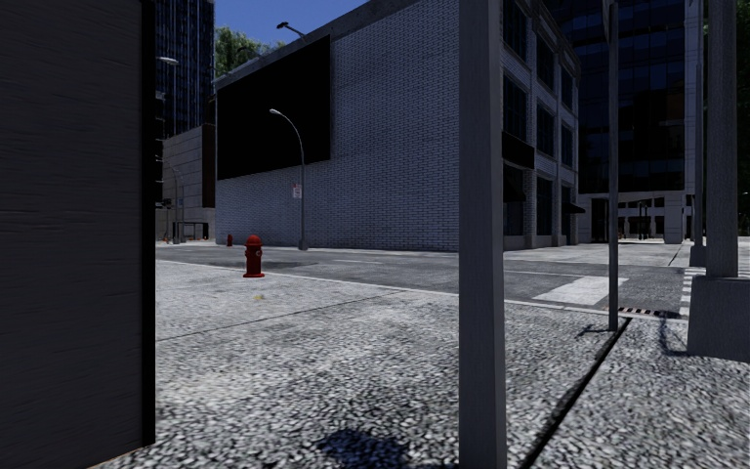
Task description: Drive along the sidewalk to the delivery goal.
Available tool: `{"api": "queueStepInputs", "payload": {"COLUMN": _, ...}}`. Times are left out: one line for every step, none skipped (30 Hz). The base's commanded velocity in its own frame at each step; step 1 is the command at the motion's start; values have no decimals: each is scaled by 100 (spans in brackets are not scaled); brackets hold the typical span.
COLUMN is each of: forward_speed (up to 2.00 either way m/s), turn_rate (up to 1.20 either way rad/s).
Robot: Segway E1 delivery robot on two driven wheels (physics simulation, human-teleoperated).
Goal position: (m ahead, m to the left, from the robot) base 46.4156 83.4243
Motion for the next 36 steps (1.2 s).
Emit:
{"api": "queueStepInputs", "payload": {"forward_speed": 0, "turn_rate": 0}}
{"api": "queueStepInputs", "payload": {"forward_speed": 0, "turn_rate": 0}}
{"api": "queueStepInputs", "payload": {"forward_speed": 0, "turn_rate": 0}}
{"api": "queueStepInputs", "payload": {"forward_speed": 0, "turn_rate": 0}}
{"api": "queueStepInputs", "payload": {"forward_speed": 0, "turn_rate": 0}}
{"api": "queueStepInputs", "payload": {"forward_speed": 0, "turn_rate": 0}}
{"api": "queueStepInputs", "payload": {"forward_speed": 0, "turn_rate": 0}}
{"api": "queueStepInputs", "payload": {"forward_speed": 0, "turn_rate": 0}}
{"api": "queueStepInputs", "payload": {"forward_speed": 0, "turn_rate": 0}}
{"api": "queueStepInputs", "payload": {"forward_speed": 0, "turn_rate": 0}}
{"api": "queueStepInputs", "payload": {"forward_speed": 0, "turn_rate": 0}}
{"api": "queueStepInputs", "payload": {"forward_speed": 0, "turn_rate": 0}}
{"api": "queueStepInputs", "payload": {"forward_speed": 0, "turn_rate": 0}}
{"api": "queueStepInputs", "payload": {"forward_speed": 0, "turn_rate": 0}}
{"api": "queueStepInputs", "payload": {"forward_speed": 0, "turn_rate": 0}}
{"api": "queueStepInputs", "payload": {"forward_speed": 0, "turn_rate": 0}}
{"api": "queueStepInputs", "payload": {"forward_speed": 0, "turn_rate": 0}}
{"api": "queueStepInputs", "payload": {"forward_speed": 0, "turn_rate": 0}}
{"api": "queueStepInputs", "payload": {"forward_speed": 0, "turn_rate": 0}}
{"api": "queueStepInputs", "payload": {"forward_speed": 0, "turn_rate": 0}}
{"api": "queueStepInputs", "payload": {"forward_speed": 0, "turn_rate": 0}}
{"api": "queueStepInputs", "payload": {"forward_speed": 0, "turn_rate": 0}}
{"api": "queueStepInputs", "payload": {"forward_speed": 0, "turn_rate": 0}}
{"api": "queueStepInputs", "payload": {"forward_speed": 0, "turn_rate": 0}}
{"api": "queueStepInputs", "payload": {"forward_speed": 0, "turn_rate": 0}}
{"api": "queueStepInputs", "payload": {"forward_speed": 0, "turn_rate": 0}}
{"api": "queueStepInputs", "payload": {"forward_speed": 0, "turn_rate": 0}}
{"api": "queueStepInputs", "payload": {"forward_speed": 0, "turn_rate": 0}}
{"api": "queueStepInputs", "payload": {"forward_speed": 0, "turn_rate": 0}}
{"api": "queueStepInputs", "payload": {"forward_speed": 0, "turn_rate": 0}}
{"api": "queueStepInputs", "payload": {"forward_speed": 0, "turn_rate": -59}}
{"api": "queueStepInputs", "payload": {"forward_speed": 0, "turn_rate": -120}}
{"api": "queueStepInputs", "payload": {"forward_speed": 0, "turn_rate": -120}}
{"api": "queueStepInputs", "payload": {"forward_speed": 0, "turn_rate": -120}}
{"api": "queueStepInputs", "payload": {"forward_speed": 0, "turn_rate": -120}}
{"api": "queueStepInputs", "payload": {"forward_speed": 0, "turn_rate": -120}}
